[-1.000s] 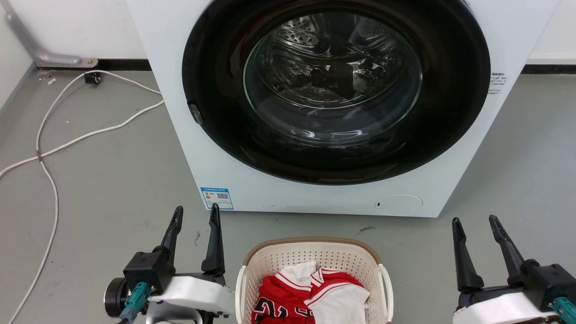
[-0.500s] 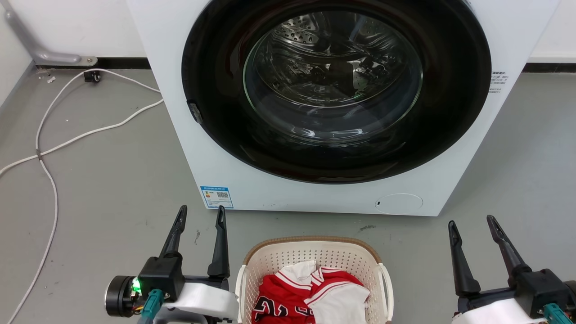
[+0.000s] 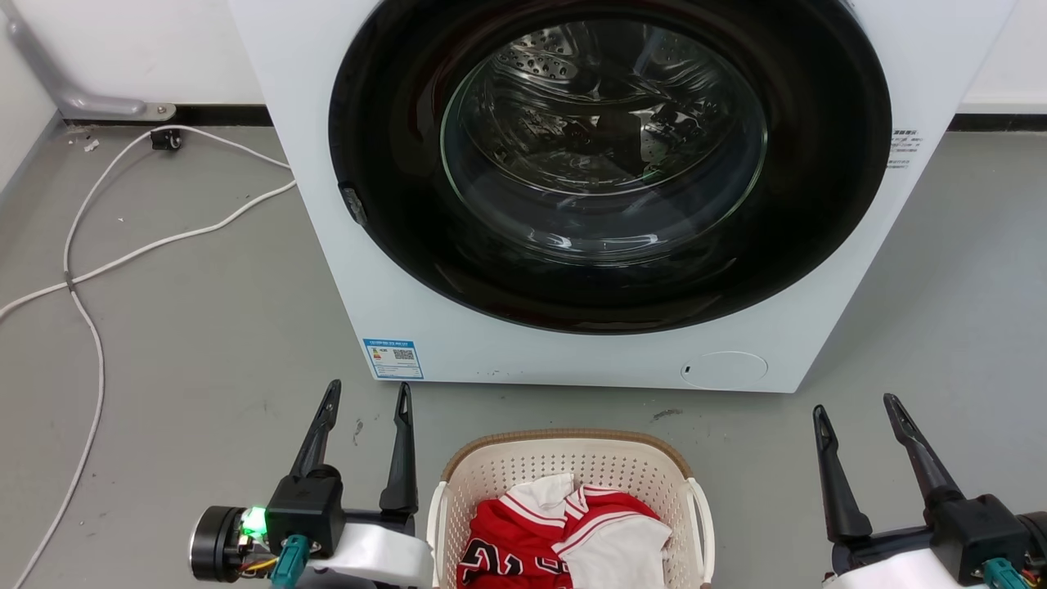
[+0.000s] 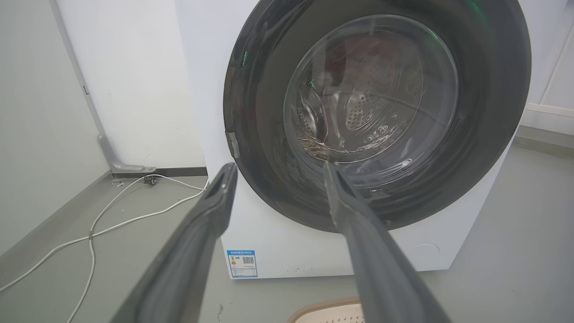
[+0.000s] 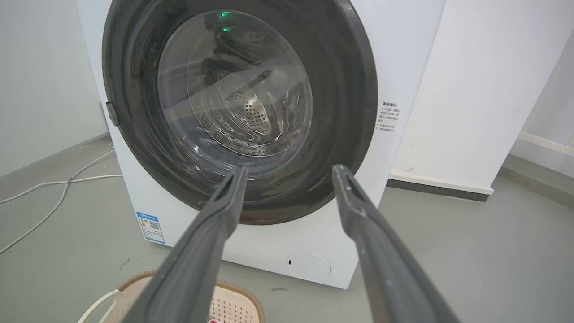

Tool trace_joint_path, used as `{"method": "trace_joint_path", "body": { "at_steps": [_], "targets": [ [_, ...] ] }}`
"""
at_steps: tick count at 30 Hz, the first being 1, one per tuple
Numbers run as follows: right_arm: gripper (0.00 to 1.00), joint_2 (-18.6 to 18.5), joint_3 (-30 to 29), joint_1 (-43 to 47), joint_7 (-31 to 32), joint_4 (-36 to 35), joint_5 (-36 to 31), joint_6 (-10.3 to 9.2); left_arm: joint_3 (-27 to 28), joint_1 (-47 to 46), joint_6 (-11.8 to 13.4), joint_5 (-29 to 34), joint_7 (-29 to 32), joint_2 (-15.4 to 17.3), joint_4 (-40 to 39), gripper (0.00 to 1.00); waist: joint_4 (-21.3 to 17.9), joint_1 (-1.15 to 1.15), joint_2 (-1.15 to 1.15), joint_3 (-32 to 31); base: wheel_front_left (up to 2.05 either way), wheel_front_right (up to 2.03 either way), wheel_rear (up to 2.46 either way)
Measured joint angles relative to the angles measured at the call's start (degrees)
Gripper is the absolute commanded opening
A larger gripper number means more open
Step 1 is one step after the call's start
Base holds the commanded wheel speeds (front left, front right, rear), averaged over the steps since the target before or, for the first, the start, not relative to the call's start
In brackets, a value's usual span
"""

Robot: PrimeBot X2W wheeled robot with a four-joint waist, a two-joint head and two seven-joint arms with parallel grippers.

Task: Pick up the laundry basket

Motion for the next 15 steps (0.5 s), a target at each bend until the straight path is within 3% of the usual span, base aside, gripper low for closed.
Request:
{"method": "trace_joint_path", "body": {
  "at_steps": [15],
  "targets": [
    [1.0, 0.0, -0.1, 0.1, 0.0, 0.4, 0.7, 0.0, 0.3, 0.5, 0.0, 0.1, -0.1, 0.0, 0.9, 1.0, 0.0, 0.0, 0.0, 0.2, 0.0, 0.0, 0.0]
  ]
}}
